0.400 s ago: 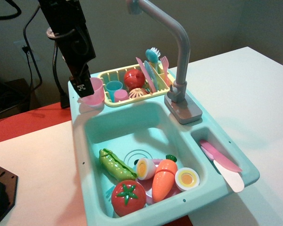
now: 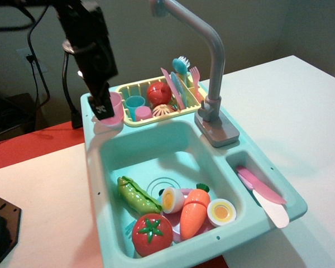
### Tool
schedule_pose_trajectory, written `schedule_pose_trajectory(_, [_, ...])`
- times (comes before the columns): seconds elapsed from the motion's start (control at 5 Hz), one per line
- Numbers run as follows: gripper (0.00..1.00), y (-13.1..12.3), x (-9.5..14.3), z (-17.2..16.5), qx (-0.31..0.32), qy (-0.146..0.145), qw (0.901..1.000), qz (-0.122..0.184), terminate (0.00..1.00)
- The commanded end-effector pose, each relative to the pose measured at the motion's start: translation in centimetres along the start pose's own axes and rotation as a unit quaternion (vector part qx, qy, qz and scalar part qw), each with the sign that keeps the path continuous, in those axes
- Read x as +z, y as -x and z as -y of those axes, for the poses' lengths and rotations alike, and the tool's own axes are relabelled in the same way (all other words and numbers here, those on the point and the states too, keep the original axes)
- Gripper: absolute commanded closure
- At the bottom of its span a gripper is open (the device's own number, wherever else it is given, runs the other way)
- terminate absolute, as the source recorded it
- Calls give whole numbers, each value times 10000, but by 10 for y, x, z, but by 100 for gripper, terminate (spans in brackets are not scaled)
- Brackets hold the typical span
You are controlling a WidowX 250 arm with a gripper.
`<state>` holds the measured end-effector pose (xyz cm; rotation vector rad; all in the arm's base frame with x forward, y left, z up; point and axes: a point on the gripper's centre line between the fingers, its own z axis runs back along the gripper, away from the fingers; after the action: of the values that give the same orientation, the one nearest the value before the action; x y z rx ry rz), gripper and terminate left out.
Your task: Put cup from counter to sink
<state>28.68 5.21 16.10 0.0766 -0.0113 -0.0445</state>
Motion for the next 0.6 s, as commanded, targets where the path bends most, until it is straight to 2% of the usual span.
schedule_pose_trajectory(0.0, [0, -24, 7, -6, 114, -15, 9997, 236, 0])
schedule_pose_trajectory(0.2, [0, -21, -6, -5, 121, -64, 9998, 174, 0])
schedule_pose_trajectory(0.4, [100, -11, -13, -6, 123, -71, 9998, 129, 0])
